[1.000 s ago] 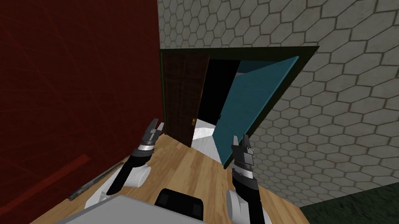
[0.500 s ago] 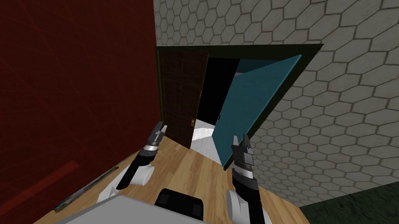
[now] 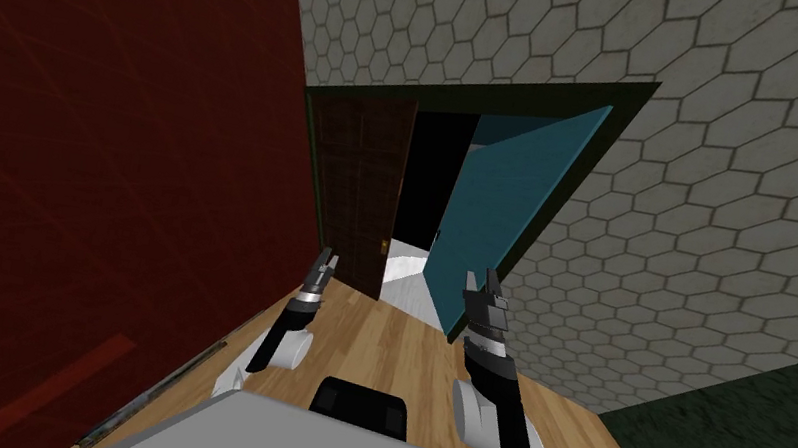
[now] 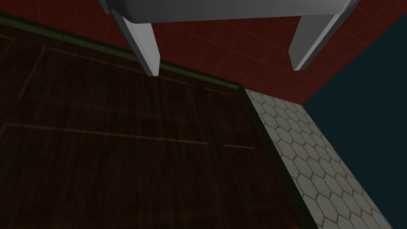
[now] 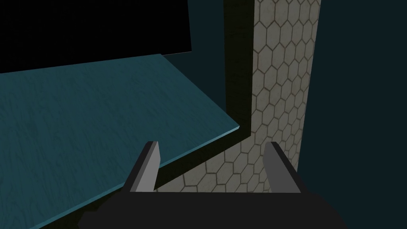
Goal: Push the door open
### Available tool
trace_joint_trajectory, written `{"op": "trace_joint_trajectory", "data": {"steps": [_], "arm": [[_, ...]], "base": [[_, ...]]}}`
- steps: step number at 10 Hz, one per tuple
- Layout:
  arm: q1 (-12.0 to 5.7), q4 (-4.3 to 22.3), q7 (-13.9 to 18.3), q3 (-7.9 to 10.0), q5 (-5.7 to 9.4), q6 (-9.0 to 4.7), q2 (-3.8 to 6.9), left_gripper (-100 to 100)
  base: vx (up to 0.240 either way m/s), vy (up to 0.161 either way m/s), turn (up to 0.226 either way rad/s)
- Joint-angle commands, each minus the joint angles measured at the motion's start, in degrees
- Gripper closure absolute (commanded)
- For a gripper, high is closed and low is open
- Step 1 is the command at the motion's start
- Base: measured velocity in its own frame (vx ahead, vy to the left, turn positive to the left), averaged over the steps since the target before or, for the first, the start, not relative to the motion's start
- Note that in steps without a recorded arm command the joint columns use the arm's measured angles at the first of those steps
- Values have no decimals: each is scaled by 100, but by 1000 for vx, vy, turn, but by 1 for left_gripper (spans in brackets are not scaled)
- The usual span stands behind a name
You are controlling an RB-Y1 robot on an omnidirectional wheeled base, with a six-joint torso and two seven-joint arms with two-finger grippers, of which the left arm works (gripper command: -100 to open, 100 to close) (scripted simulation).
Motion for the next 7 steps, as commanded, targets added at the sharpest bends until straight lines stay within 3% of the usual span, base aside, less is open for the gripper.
{"op": "trace_joint_trajectory", "data": {"steps": [1,6,7], "arm": [[-108,286,-5,-20,30,-47,19,-100],[-468,1135,-26,-104,132,-131,49,-100],[-468,1174,-26,-104,132,-131,49,-100]], "base": [[45,10,-36],[75,24,-43],[65,16,-27]]}}
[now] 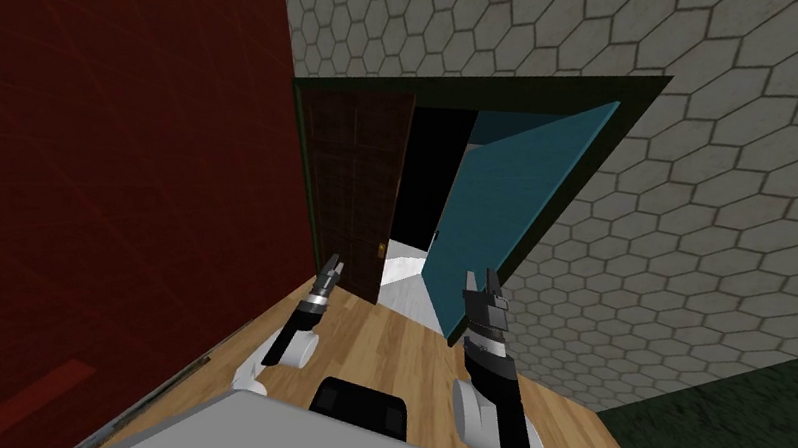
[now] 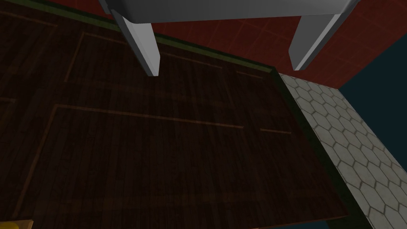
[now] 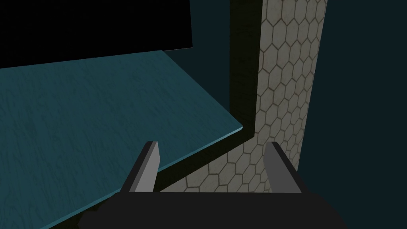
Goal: Push the door open
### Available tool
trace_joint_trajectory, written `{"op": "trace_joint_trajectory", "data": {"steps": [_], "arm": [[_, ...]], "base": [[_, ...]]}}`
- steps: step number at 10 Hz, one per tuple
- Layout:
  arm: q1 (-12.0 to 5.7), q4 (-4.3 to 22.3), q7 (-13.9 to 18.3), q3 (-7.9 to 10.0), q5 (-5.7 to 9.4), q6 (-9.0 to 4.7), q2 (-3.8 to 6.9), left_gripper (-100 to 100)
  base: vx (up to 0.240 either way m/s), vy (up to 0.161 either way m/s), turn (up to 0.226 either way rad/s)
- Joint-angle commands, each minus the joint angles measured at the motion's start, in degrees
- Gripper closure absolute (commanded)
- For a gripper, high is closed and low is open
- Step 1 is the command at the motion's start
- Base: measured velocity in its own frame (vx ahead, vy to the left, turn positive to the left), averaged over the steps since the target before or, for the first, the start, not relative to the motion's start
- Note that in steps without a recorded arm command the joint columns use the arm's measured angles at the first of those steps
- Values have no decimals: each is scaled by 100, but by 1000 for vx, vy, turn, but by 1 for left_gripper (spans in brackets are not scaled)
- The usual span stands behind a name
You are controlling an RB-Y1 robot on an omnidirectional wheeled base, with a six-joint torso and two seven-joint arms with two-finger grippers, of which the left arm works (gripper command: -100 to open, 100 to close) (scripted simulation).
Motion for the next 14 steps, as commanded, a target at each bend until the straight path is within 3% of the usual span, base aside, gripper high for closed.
{"op": "trace_joint_trajectory", "data": {"steps": [1,5,7,8,11,14], "arm": [[-121,286,-3,-20,31,-50,6,-100],[-302,753,-14,-63,82,-92,7,-100],[-482,1155,-24,-105,132,-133,6,-100],[-482,1195,-24,-105,132,-133,6,-100],[-745,1764,-40,-167,207,-195,-9,-100],[-831,2053,-45,-187,231,-215,-16,-100]], "base": [[52,12,-30],[57,20,-32],[64,23,-46],[64,25,-22],[77,29,-49],[56,16,-21]]}}
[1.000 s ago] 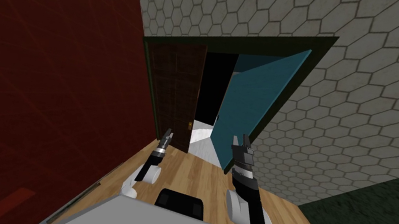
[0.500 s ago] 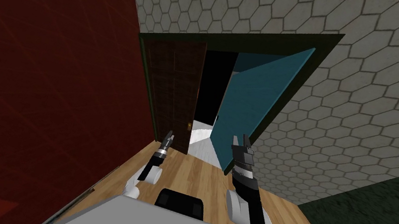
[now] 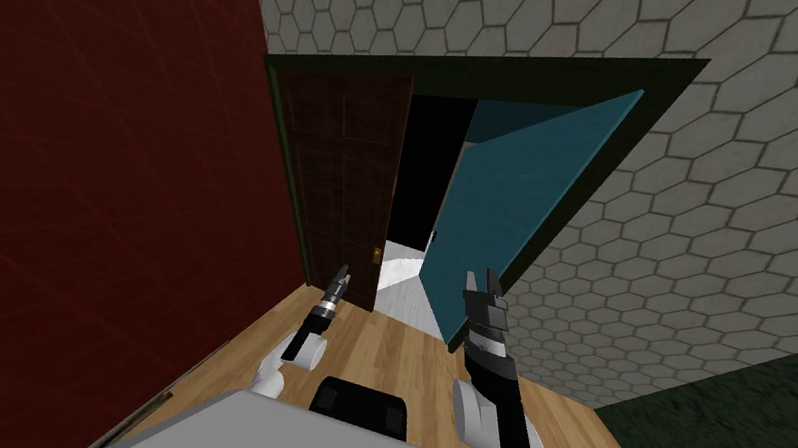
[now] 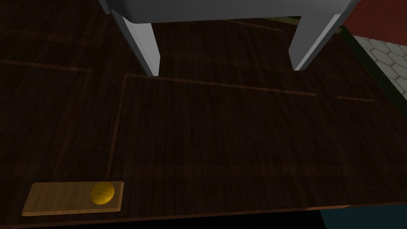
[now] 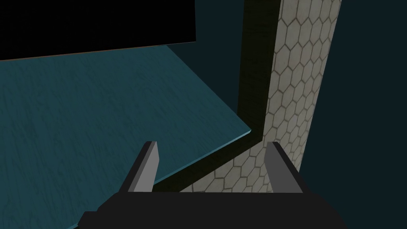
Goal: Push the door open
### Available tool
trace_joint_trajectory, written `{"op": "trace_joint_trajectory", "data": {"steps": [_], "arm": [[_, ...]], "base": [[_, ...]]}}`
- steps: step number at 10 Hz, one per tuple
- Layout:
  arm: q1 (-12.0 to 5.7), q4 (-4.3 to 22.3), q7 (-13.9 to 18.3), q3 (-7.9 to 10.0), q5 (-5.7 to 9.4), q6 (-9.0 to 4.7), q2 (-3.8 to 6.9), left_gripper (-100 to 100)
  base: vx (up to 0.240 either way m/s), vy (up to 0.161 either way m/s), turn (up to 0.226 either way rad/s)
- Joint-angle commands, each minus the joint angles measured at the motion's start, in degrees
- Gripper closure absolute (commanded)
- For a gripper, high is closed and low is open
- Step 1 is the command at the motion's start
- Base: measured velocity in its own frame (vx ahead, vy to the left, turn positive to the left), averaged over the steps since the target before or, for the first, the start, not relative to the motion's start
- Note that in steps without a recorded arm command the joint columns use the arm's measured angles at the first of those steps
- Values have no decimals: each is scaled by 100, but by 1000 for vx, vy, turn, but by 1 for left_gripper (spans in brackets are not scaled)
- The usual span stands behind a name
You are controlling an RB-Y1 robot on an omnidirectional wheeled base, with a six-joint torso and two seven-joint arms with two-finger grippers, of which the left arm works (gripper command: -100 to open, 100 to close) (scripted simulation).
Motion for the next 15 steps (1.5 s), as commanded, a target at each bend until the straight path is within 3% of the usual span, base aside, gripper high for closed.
{"op": "trace_joint_trajectory", "data": {"steps": [1,2,3,6,7,15], "arm": [[-115,279,5,-17,30,-43,-5,-100],[-197,464,0,-36,53,-62,-15,-100],[-197,482,0,-36,53,-62,-15,-100],[-434,1065,-14,-92,120,-117,-51,-100],[-434,1065,-14,-92,120,-117,-51,-100],[-960,2359,-45,-215,268,-240,-180,-100]], "base": [[43,18,-32],[71,34,-56],[53,26,-16],[78,29,-42],[59,25,-15],[86,29,-39]]}}
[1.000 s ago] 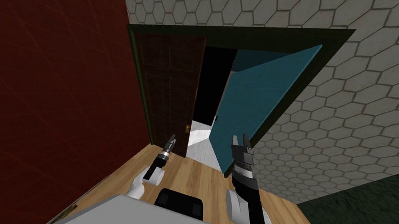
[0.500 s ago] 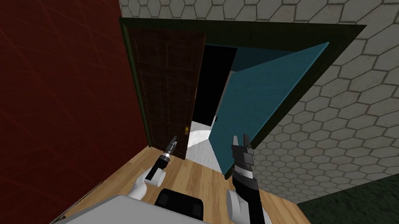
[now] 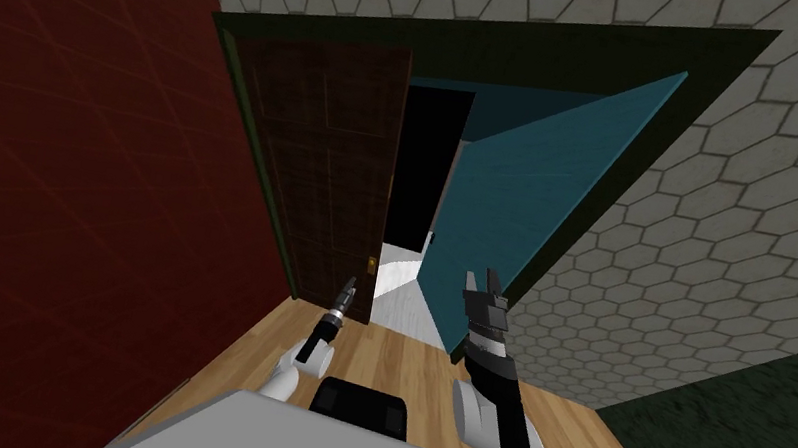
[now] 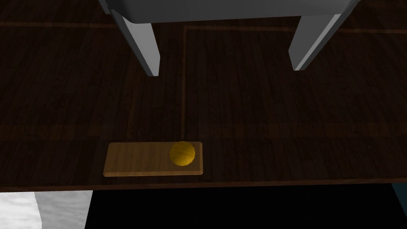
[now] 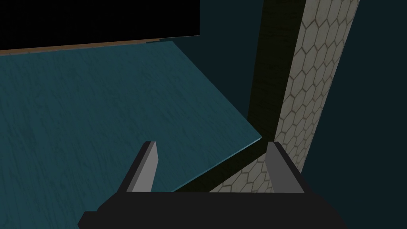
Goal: Push the door open
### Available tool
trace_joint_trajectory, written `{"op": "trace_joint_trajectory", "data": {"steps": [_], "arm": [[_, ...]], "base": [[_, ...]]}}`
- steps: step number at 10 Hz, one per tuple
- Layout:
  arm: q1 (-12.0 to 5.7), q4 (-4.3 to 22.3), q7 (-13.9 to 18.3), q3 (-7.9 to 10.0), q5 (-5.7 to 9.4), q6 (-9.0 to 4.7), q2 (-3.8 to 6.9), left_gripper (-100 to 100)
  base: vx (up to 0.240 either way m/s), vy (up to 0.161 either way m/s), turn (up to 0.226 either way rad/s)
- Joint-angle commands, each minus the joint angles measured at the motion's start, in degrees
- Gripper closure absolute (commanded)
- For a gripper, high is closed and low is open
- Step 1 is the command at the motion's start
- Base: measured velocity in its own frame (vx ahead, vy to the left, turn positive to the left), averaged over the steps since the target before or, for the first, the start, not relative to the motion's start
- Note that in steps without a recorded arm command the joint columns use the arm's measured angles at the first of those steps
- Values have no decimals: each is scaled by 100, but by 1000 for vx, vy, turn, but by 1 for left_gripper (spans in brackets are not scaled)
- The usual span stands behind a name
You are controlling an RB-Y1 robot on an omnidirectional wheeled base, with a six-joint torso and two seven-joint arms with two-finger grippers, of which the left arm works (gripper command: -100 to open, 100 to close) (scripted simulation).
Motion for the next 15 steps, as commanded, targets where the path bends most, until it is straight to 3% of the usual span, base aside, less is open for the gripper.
{"op": "trace_joint_trajectory", "data": {"steps": [1,8,9,10,13,15], "arm": [[-104,248,4,-18,27,-30,-19,-100],[-378,922,-12,-82,104,-94,-128,-100],[-356,857,-31,-72,97,-84,-136,-100],[-354,893,-26,-55,101,-118,-17,-100],[-340,930,-20,-28,105,-169,59,-100],[-330,956,-15,-8,108,-205,48,-100]], "base": [[73,37,-26],[64,26,-25],[46,17,-6],[141,-7,-33],[194,-13,-29],[225,-4,-26]]}}
